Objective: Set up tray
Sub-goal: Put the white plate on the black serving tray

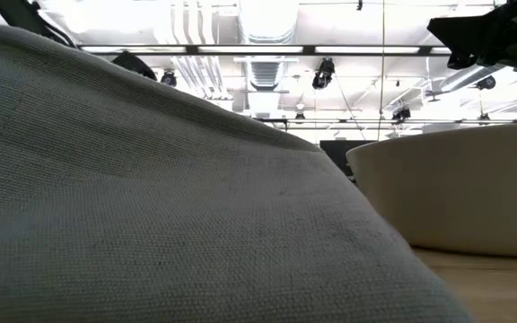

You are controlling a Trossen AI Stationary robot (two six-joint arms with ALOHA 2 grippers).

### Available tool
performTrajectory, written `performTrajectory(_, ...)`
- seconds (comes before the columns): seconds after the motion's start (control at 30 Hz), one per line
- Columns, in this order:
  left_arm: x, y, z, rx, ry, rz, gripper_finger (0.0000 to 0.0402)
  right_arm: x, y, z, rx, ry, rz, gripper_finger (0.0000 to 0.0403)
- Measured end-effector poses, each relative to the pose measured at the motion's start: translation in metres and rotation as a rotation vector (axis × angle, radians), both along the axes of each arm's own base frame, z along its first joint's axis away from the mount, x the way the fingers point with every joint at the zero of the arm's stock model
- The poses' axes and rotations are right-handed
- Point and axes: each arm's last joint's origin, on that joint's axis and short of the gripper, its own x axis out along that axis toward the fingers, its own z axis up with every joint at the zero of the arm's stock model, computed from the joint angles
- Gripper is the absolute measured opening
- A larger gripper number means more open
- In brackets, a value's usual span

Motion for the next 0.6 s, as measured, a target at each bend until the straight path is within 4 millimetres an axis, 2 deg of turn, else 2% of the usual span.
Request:
performTrajectory(0.37,0.003,0.002,-0.01,-0.012,0.03,0.005,0.0001,0.0,0.0,0.0,0.0,0.0,0.0,0.0018)
performTrajectory(0.6,0.002,0.001,-0.011,-0.02,0.049,0.002,0.0024,0.0,0.0,0.0,0.0,0.0,0.0,0.0018)
